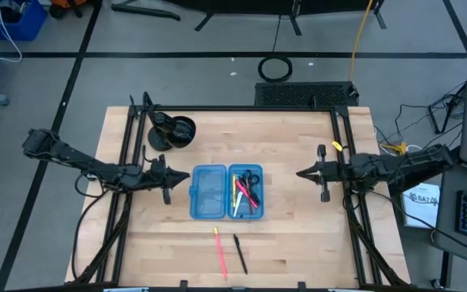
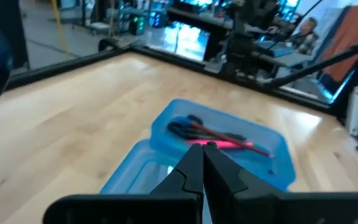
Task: Pick & place school supplies into a supply box
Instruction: Put the pink pencil into the blue supply box
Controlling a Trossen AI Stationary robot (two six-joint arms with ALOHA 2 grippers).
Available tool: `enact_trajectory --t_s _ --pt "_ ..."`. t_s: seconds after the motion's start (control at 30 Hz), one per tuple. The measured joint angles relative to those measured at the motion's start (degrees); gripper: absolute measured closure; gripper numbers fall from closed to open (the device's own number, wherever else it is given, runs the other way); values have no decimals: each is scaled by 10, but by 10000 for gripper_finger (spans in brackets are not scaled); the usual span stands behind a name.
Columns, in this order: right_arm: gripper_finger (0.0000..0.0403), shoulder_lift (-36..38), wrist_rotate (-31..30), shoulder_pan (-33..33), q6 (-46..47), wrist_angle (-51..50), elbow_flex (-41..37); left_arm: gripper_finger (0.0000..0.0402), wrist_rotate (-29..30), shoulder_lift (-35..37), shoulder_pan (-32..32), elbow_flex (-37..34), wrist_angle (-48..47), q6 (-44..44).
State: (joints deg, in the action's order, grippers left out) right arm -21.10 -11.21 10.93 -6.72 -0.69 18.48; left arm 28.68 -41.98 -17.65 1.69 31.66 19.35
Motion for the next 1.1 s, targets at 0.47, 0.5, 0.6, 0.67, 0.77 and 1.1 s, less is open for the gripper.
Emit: enact_trajectory --t_s 0.47,0.5,0.6,0.67,0.77,1.1 --pt "403 27 75 -28 -23 218 -160 397 59 -7 -54 48 -138 85" --pt "403 28 80 -29 -24 214 -165 398 85 -17 -63 77 -176 93" --pt "403 27 83 -29 -21 213 -173 398 108 -60 -80 182 -312 133" --pt "403 27 84 -29 -23 216 -173 399 108 -103 -91 260 -391 170" --pt "403 27 83 -29 -47 220 -174 399 97 -180 -112 378 -548 290" --pt "403 27 37 -29 -59 221 -174 400 -34 -514 -217 754 -963 793"
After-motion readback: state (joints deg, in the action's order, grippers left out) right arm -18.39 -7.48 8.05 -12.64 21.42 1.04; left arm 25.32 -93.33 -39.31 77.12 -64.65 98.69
